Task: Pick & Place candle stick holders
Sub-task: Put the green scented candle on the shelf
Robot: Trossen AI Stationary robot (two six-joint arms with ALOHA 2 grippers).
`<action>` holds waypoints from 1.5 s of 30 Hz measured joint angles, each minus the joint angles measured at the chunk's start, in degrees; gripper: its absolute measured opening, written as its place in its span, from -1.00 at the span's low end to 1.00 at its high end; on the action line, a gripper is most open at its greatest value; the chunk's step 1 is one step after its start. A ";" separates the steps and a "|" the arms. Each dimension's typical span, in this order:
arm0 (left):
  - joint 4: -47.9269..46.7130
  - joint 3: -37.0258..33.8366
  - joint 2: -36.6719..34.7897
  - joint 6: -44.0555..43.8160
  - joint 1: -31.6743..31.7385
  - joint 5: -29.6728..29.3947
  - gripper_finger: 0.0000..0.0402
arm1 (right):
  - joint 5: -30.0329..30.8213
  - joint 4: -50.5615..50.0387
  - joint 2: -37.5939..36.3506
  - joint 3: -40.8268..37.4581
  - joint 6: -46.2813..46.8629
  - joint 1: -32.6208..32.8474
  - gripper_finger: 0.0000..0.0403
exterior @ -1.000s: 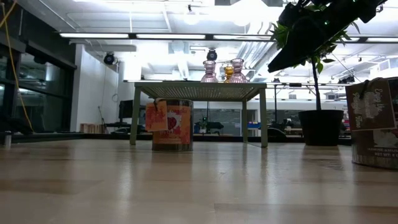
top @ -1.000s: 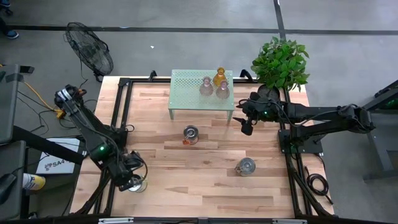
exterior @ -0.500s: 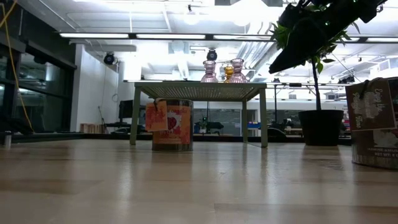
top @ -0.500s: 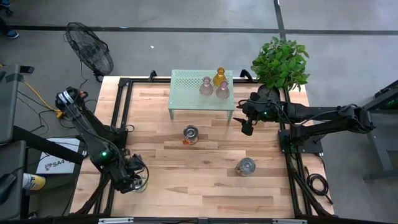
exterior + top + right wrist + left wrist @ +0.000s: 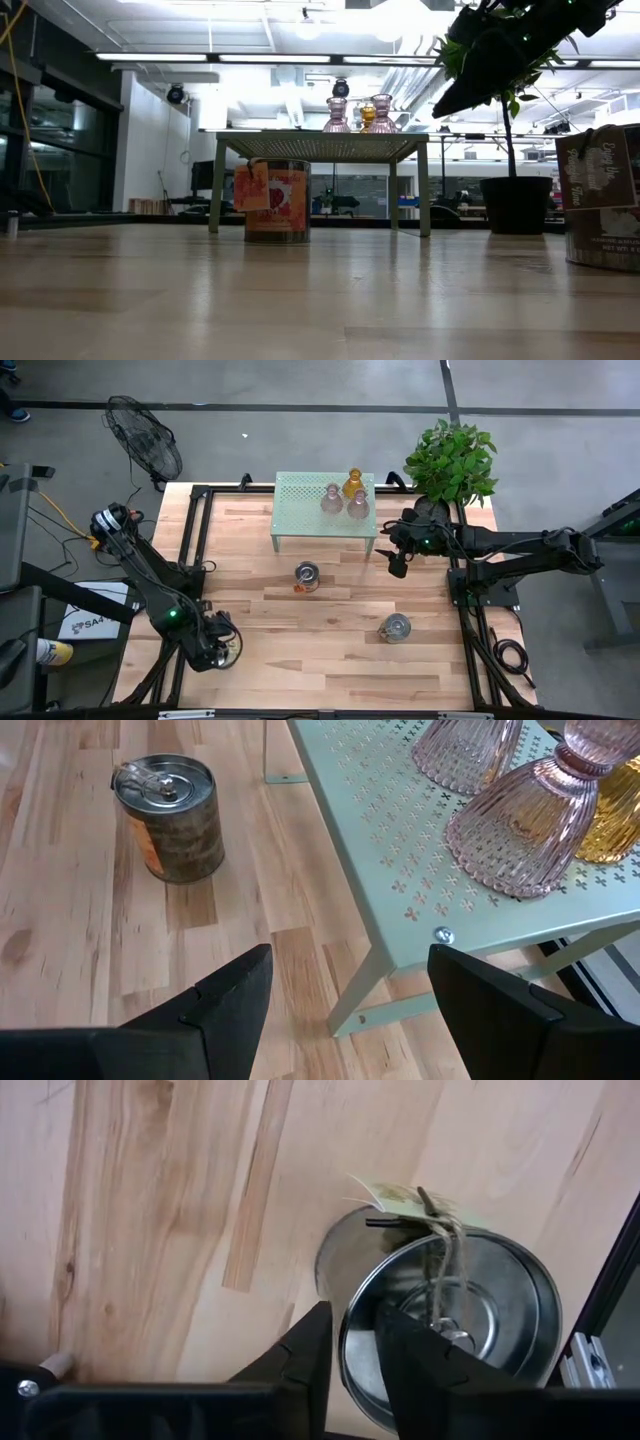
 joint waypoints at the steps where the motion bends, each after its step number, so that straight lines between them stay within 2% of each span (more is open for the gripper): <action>1: 0.04 0.00 0.00 0.00 0.00 0.07 -0.69 | 0.00 -0.01 0.00 0.00 0.00 0.00 0.31; 4: -0.42 0.00 -0.01 0.01 0.00 0.03 -0.90 | 0.00 -0.01 0.00 0.00 0.00 0.00 0.31; 6: -0.12 -0.02 -0.02 -0.02 0.00 0.25 -0.96 | 0.00 0.00 0.00 0.00 0.00 0.00 0.31; 11: 0.24 -0.02 0.00 -0.31 0.02 -0.42 -0.98 | 0.00 -0.09 0.00 -0.02 0.11 0.00 0.31; 19: 0.61 -0.04 0.04 -5.59 0.04 -1.45 -0.99 | 0.02 0.06 0.00 -0.02 0.68 0.00 0.31; 29: -2.37 1.50 0.15 -12.46 0.28 -7.53 -1.00 | 0.00 0.12 0.00 -0.02 1.14 0.00 0.31; 33: -3.72 3.21 0.13 -13.56 2.23 -8.20 -1.00 | 0.00 0.15 0.00 -0.02 1.40 0.00 0.31; 45: -3.34 4.42 0.04 -9.42 11.54 -6.74 -1.00 | 0.00 -0.20 0.00 -0.02 1.73 0.00 0.31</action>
